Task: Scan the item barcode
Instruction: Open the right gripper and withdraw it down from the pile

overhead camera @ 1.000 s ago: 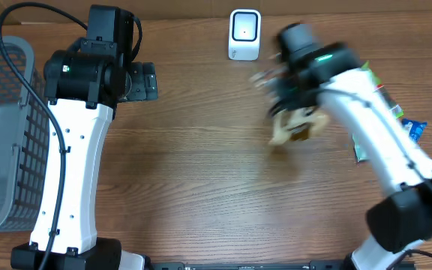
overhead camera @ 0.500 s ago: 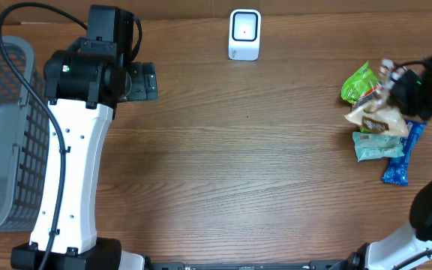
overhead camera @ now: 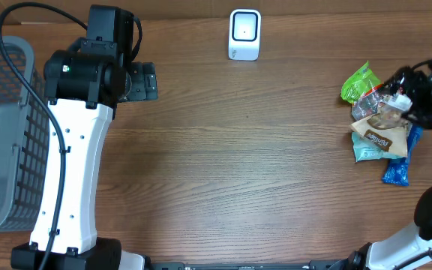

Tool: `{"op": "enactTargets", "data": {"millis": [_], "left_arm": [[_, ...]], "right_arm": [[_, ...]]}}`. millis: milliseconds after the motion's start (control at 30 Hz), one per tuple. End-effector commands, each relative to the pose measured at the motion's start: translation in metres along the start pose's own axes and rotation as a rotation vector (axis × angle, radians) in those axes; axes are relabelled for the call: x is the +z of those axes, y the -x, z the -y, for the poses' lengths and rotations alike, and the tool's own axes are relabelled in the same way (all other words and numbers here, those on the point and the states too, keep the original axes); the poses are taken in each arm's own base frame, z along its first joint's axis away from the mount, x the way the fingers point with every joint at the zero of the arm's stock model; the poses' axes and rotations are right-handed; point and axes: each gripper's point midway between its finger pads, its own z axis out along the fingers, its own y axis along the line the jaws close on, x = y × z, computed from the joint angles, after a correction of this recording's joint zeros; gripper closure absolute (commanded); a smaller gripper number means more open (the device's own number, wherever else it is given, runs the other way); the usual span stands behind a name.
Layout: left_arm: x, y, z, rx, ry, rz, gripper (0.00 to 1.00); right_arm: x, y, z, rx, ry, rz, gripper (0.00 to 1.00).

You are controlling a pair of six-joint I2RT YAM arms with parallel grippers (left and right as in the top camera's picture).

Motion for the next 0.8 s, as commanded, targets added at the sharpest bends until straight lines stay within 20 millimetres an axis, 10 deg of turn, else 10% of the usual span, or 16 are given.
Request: {"op": "enactTargets", "data": {"millis": [0,233,367,767], "left_arm": [[-0.011,0.005,-0.006,0.002,0.004,0.036,0.01],[-0.011,0.005,-0.006,0.002,0.004,0.036,0.0],[-0.011,0.005,-0.006,0.002,0.004,0.036,0.01],[-0.011,0.005,-0.006,0.002,0.004,0.036,0.0]], "right_arm": [[-0.052,-0.01,-0.063,-0.229,0.085,0.114,0.04],[-0.135,-0.097,-0.167,-0.596,0.195,0.257,0.03],[-0.181,-0.145,-0.195,-0.745,0.266,0.367,0.0],[-0.262,-0.232,-0.185,-0.879,0.379,0.587,0.0]]}}
